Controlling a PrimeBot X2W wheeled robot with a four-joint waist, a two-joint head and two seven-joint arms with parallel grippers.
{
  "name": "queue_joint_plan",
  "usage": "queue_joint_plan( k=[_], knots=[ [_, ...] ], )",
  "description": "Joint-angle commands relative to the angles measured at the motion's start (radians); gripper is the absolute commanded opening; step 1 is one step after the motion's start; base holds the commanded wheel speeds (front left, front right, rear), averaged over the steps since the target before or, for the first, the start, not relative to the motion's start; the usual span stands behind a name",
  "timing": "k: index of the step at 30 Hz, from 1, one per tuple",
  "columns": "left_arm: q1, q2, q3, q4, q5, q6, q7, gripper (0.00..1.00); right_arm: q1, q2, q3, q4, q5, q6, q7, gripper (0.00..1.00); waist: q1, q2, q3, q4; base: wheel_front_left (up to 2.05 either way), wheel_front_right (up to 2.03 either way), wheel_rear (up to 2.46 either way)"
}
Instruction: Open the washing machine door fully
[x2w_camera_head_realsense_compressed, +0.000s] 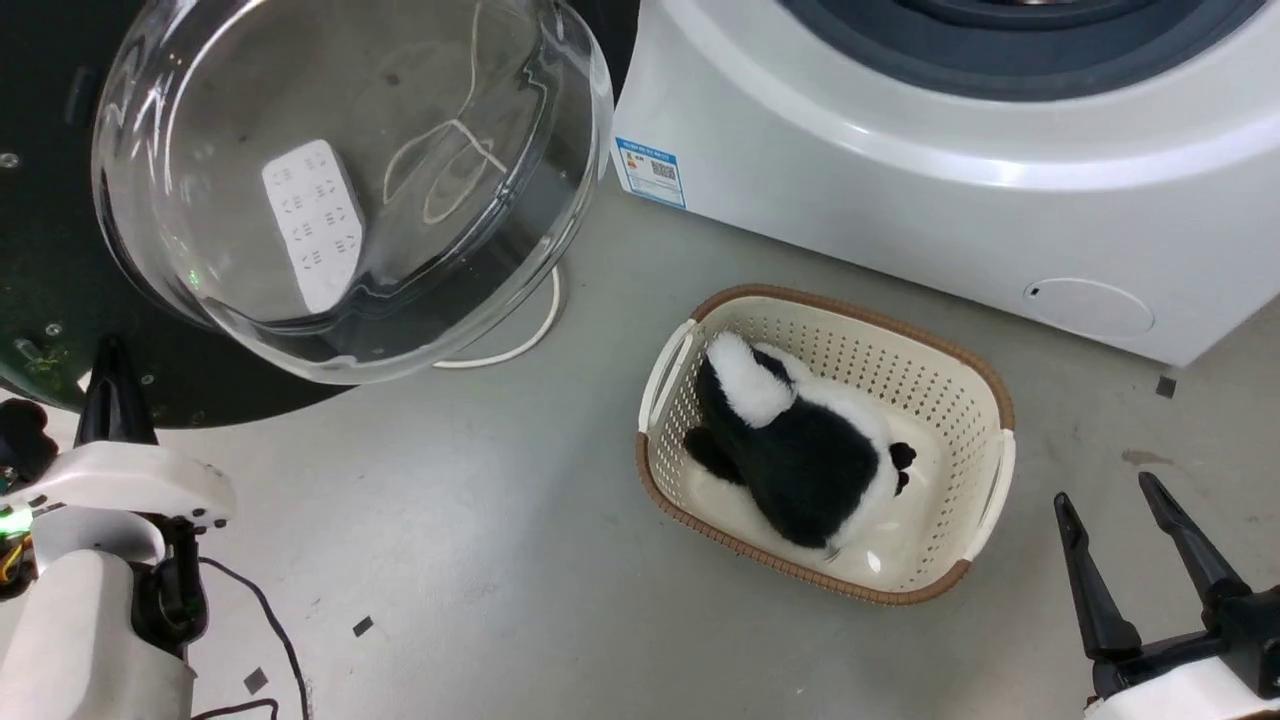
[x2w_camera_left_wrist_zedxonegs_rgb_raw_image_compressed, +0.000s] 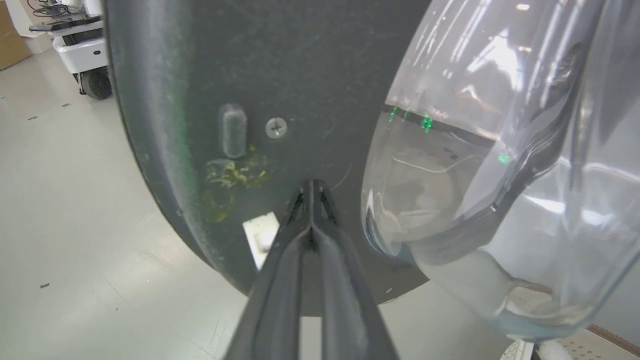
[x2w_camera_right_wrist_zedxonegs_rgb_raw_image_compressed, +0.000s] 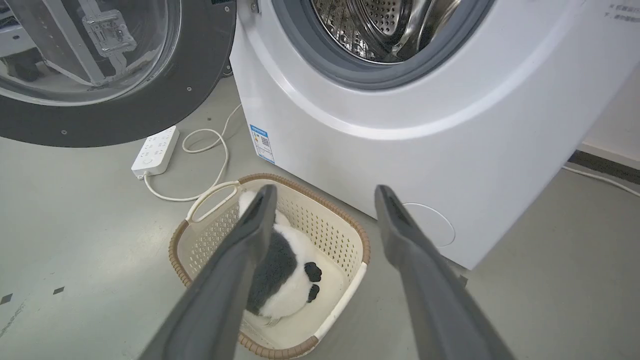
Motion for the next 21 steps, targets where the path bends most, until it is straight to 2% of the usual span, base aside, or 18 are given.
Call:
queue_joint_plan(
  k=[1,2,5,7,9,10,11,21],
  knots=[
    [-0.006,-0.009,0.010,-0.011,0.022,-0.003,-0.005,0.00,-0.020,0.006,-0.002,0.001,0.005,0.001,-0.007,1.00,-0.0001,0.0000,-0.012,-0.001,0.00,0.00,0.00],
    [0.000,-0.014,0.012,-0.023,0.035,-0.005,-0.005,0.00,-0.022,0.009,-0.002,0.004,0.005,0.001,-0.009,1.00,-0.0001,0.0000,-0.019,-0.001,0.00,0.00,0.00],
    [0.041,-0.054,0.033,-0.138,0.090,-0.054,-0.005,0.00,-0.032,0.033,-0.006,0.024,0.005,0.001,-0.026,1.00,-0.0001,0.0000,-0.068,-0.012,0.00,0.00,0.00],
    [0.067,-0.076,0.053,-0.199,0.120,-0.067,-0.005,0.00,-0.034,0.046,-0.011,0.032,0.004,0.001,-0.033,1.00,-0.0001,0.0000,-0.094,-0.021,0.00,0.00,0.00],
    [0.130,-0.133,0.065,-0.307,0.170,-0.111,-0.006,0.00,-0.037,0.074,-0.037,0.041,0.002,0.001,-0.043,1.00,-0.0001,0.0000,-0.156,-0.050,0.00,0.00,0.00],
    [0.130,-0.133,0.065,-0.307,0.170,-0.111,-0.006,0.00,-0.037,0.074,-0.037,0.041,0.002,0.001,-0.043,1.00,-0.0001,0.0000,-0.156,-0.050,0.00,0.00,0.00],
    [0.165,-0.154,0.053,-0.336,0.198,-0.131,-0.006,0.00,-0.039,0.090,-0.055,0.036,0.010,0.001,-0.046,1.00,-0.0001,0.0000,-0.189,-0.068,0.00,0.00,0.00],
    [0.330,-0.245,-0.016,-0.441,0.288,-0.175,-0.006,0.00,-0.028,0.123,-0.068,-0.043,-0.024,0.001,-0.048,1.00,-0.0001,0.0000,-0.283,-0.191,0.00,0.00,0.00]
  ],
)
